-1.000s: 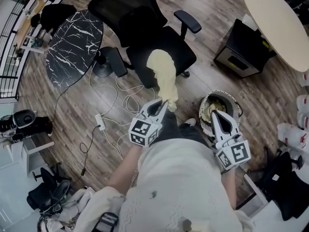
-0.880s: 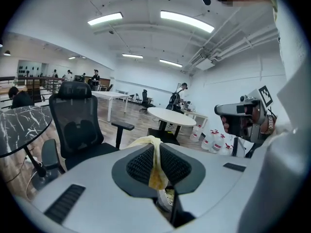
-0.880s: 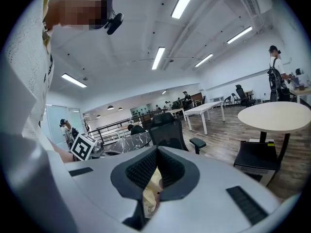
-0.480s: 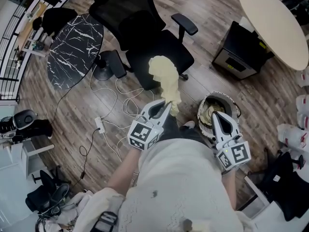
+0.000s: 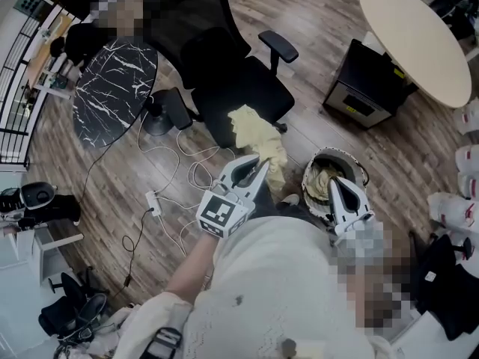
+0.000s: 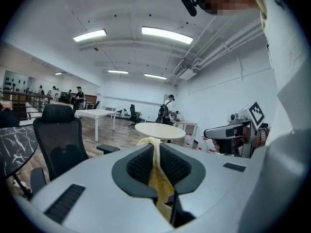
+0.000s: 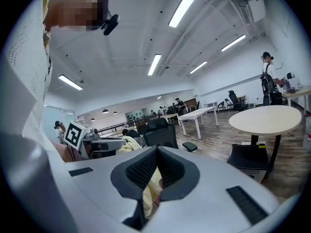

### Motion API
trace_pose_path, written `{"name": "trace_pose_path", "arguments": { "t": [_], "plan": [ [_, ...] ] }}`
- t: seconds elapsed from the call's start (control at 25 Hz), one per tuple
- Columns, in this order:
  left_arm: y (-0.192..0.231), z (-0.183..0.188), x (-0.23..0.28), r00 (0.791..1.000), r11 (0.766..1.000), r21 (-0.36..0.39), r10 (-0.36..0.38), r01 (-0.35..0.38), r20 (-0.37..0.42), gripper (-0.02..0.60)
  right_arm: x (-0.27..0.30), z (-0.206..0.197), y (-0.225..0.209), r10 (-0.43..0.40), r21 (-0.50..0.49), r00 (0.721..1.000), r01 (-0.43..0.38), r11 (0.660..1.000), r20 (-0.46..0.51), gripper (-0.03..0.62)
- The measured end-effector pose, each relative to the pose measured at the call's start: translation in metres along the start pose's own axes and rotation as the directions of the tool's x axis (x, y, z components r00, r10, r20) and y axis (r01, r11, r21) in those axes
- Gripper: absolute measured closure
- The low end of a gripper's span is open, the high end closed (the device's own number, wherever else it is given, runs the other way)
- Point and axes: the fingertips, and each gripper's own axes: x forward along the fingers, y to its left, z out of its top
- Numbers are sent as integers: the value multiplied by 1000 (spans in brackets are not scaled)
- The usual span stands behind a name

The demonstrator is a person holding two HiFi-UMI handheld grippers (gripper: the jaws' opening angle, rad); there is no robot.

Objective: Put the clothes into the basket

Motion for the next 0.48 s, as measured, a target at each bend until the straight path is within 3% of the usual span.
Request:
{"name": "trace_pose_path", "arguments": {
  "t": [0.48],
  "plan": [
    [-30, 39, 0, 996, 998, 46, -47, 43, 77, 531, -27, 9, -10, -51, 0, 998, 51, 999, 38, 584]
  ]
}}
